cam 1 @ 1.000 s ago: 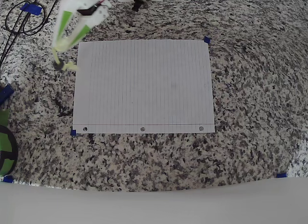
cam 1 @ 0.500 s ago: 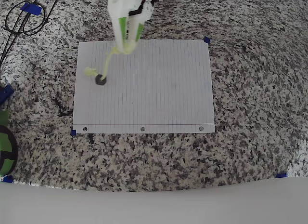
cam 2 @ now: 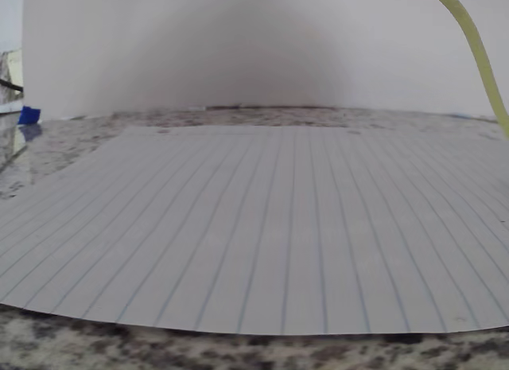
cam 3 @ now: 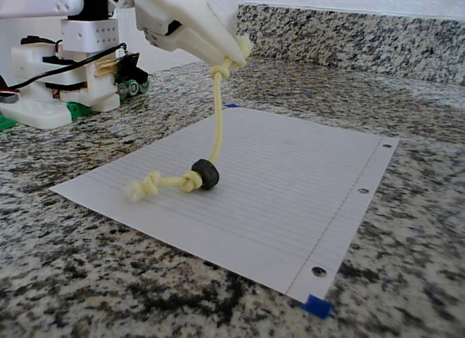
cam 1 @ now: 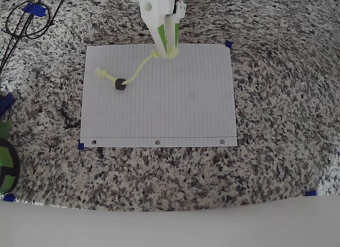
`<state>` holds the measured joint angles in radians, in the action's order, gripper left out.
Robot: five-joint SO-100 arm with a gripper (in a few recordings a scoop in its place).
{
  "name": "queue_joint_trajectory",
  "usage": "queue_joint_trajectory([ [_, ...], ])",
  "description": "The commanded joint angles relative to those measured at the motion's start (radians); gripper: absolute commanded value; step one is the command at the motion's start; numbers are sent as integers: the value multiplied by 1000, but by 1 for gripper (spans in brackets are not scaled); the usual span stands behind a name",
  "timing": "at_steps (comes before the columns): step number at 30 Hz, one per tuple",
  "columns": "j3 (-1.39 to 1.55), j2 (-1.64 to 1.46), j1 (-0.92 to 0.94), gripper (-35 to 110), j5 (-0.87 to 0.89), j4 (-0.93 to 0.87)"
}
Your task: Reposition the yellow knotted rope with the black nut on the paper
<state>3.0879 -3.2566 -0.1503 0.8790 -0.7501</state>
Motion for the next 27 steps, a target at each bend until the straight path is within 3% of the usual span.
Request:
queue_joint_trajectory([
  [1,-6,8,-40,0,-8,-11],
  [18,21,31,-186,0,-357,-28],
  [24,32,23,-172,1,-376,-31],
  [27,32,17,-169,24,-383,-35],
])
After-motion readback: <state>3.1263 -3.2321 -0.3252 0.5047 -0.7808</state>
